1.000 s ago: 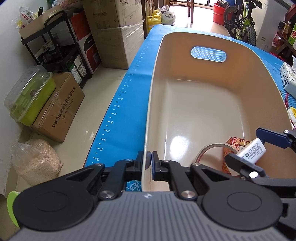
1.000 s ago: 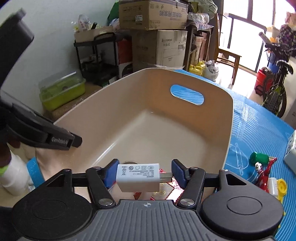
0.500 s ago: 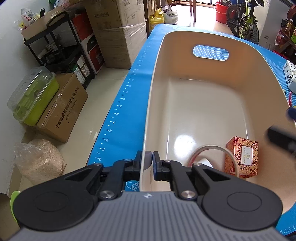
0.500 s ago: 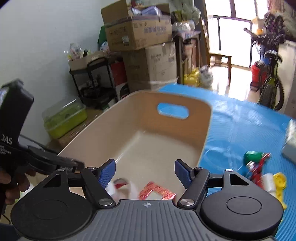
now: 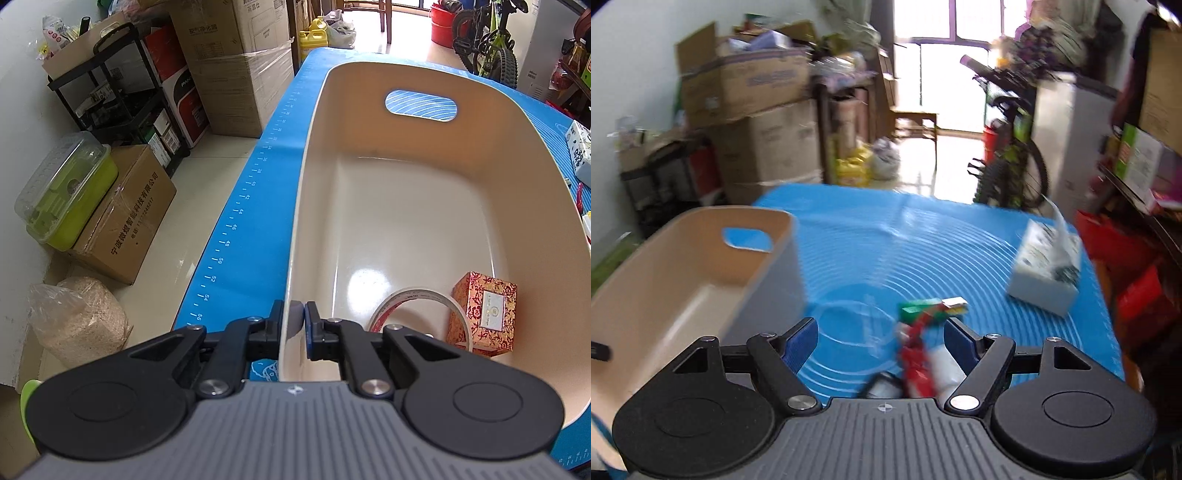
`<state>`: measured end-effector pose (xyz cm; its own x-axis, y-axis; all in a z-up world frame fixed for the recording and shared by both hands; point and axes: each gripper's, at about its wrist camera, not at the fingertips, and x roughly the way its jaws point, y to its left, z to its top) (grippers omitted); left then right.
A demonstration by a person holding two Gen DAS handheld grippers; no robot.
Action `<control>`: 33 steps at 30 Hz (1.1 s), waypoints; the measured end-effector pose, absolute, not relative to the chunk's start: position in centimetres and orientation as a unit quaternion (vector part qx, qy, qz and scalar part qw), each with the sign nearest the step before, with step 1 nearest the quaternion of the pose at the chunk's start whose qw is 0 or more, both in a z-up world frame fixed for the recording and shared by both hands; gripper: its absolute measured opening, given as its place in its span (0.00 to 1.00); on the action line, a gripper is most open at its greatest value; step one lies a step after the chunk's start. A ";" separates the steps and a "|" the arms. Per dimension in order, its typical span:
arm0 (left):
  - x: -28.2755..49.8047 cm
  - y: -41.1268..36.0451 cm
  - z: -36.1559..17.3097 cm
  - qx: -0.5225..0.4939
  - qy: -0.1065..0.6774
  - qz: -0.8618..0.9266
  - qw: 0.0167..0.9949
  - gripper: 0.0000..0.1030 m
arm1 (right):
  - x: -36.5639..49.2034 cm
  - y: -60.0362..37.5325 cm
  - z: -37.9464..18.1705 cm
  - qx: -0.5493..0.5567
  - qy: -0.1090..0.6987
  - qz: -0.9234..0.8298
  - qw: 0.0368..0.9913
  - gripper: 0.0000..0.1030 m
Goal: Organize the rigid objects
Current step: 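Grasp the red action figure with the right gripper and lift it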
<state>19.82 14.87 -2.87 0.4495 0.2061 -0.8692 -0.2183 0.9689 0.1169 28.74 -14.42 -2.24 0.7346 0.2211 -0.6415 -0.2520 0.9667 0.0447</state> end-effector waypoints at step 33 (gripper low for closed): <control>19.8 14.7 -2.8 -0.004 0.509 0.127 0.851 0.13 | 31.5 -14.7 -9.2 -0.082 0.426 0.109 0.894 0.39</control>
